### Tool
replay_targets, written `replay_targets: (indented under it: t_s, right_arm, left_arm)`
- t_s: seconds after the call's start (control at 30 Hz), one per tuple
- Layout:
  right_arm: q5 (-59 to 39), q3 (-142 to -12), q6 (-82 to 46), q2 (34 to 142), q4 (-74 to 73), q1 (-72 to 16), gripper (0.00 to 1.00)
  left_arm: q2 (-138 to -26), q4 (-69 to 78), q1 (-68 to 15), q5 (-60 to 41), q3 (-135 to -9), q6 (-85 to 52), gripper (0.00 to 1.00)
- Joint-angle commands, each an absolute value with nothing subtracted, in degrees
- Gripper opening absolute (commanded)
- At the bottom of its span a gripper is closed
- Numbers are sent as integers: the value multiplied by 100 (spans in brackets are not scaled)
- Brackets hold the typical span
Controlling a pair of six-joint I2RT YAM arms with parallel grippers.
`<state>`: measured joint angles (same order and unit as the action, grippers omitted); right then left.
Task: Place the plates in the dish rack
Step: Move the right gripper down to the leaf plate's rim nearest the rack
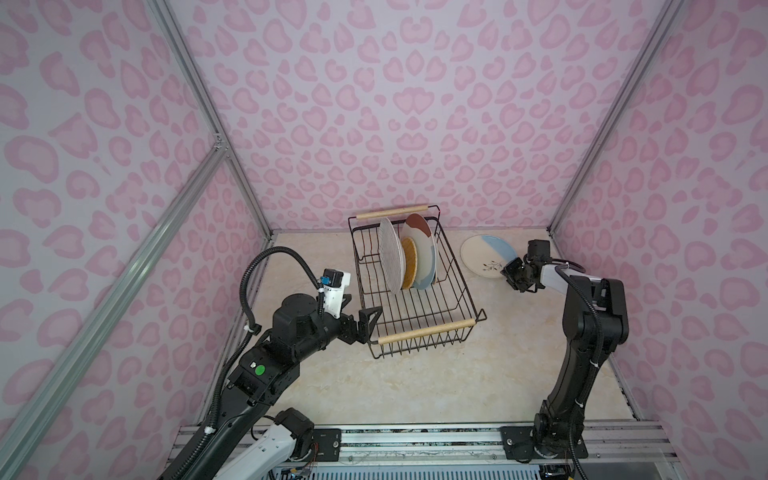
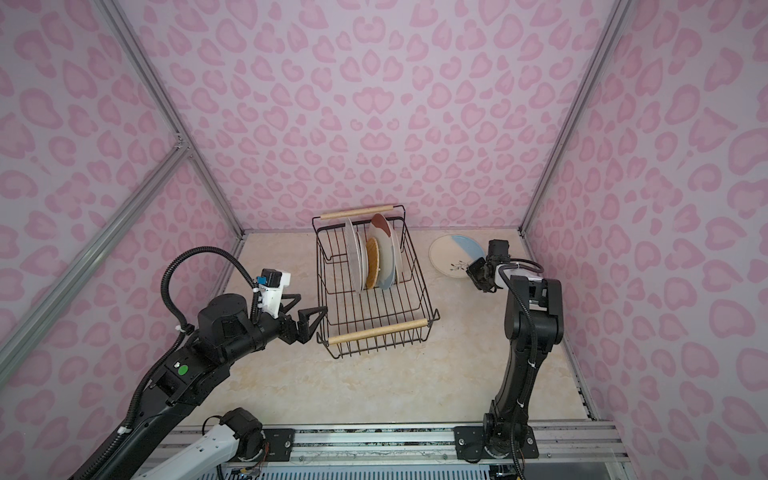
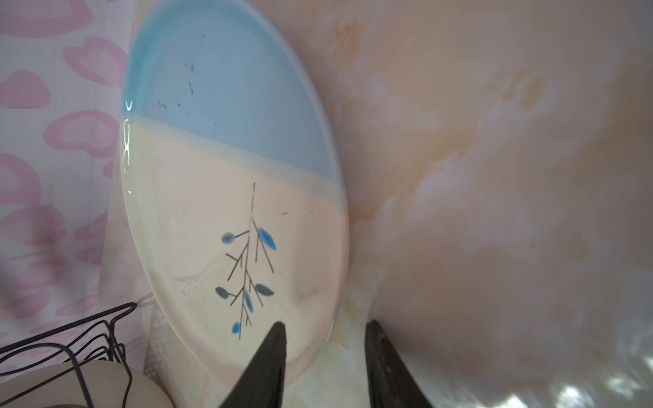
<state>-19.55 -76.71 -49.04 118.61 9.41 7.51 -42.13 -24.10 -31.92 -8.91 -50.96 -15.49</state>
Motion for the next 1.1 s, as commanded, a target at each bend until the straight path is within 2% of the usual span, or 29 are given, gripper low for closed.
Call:
replay_targets:
  t_s: [0.0,0.2,0.3,0.47,0.67,0.93,1.07]
  right_arm:
    - [-1819,-7604,-5023,11962,1073,747,32]
    - [-1969,-7557,-5074,12000,1063,824,7]
    - [-1999,-7497,-5037,11938,1129,870,0]
    - [-2034,-7058,-4983,11633,1018,947,0]
    - [-1962,-5946,-5135,10859,628,1207,0]
    - [-2060,-4321,-5006,9444,322,1731,0]
    - [-2180,-3919,-4781,8719,492,1941,0]
  left_arm:
    - [-4193,-2223,-3182,-870,-5063,-1557,98]
    - [-4107,-2206,-3182,-828,-5036,-1573,98]
    - [-4061,-2213,-3182,-826,-5019,-1572,97]
    - [-3986,-2216,-3182,-809,-5010,-1567,97]
    - [-3886,-2224,-3182,-809,-4983,-1582,98]
    - [-3841,-2224,-3182,-844,-4975,-1591,98]
    - [-3850,-2215,-3182,-877,-4975,-1600,98]
